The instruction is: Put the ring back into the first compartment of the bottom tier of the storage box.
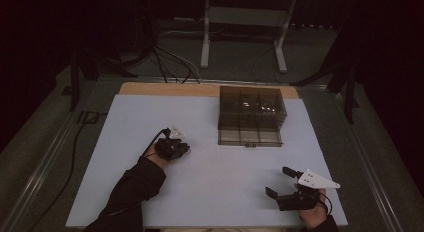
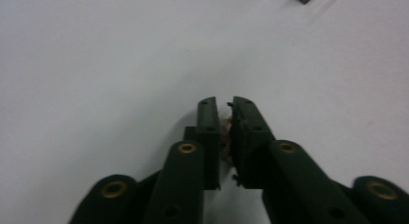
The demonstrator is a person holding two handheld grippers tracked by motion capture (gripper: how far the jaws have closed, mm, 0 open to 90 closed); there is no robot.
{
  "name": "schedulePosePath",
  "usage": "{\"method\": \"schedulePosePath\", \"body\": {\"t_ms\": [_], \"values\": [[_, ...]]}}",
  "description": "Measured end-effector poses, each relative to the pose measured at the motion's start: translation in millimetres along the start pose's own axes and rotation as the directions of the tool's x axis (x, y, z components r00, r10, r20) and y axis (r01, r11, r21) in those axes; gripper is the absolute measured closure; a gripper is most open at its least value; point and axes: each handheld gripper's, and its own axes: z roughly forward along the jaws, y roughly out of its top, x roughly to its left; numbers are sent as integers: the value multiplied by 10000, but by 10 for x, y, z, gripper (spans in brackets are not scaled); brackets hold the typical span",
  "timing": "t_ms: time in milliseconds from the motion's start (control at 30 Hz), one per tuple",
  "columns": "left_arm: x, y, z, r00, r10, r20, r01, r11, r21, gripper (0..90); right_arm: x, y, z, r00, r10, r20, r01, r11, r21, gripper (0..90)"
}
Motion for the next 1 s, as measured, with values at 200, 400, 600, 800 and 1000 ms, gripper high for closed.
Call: {"method": "schedulePosePath", "body": {"t_ms": [200,400,600,800,1000], "values": [[20,3,3,9994,-321,162,320,9995,48,871,1,-1,2,10000,-2,-1,2,10000,7,0],[69,-2,5,9919,-1187,456,1184,9929,81,881,1,-1,3,10000,-6,11,6,10000,11,0],[41,16,4,9952,-945,265,941,9954,153,886,2,0,2,10000,-7,14,7,10000,19,0],[24,29,-10,9962,-851,167,848,9962,182,893,-1,0,-2,10000,-22,26,22,10000,-10,0],[2,45,-23,9974,-704,156,700,9973,236,900,-2,1,-7,10000,-27,27,27,10000,-23,0]]}}
